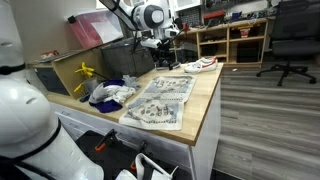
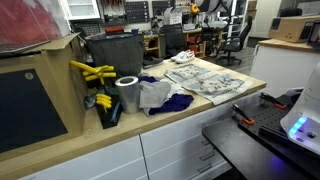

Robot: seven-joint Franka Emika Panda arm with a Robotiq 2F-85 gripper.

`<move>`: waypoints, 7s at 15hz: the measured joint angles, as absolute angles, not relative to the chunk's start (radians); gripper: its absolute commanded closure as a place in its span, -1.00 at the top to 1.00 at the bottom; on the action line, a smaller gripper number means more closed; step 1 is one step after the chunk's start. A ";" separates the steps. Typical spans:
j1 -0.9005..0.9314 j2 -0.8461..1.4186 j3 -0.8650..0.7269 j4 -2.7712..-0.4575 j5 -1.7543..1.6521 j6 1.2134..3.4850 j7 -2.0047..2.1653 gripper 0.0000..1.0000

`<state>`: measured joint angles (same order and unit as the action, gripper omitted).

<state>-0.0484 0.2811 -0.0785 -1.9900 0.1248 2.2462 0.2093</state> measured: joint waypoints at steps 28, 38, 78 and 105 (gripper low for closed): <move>-0.113 0.163 -0.182 -2.480 -0.076 2.478 0.219 1.00; -0.148 0.217 -0.252 -2.555 -0.226 2.591 0.217 1.00; -0.014 0.115 -0.071 -2.357 -0.109 2.483 0.413 -1.00; 0.114 0.352 -0.066 -1.980 -0.096 2.484 0.555 -1.00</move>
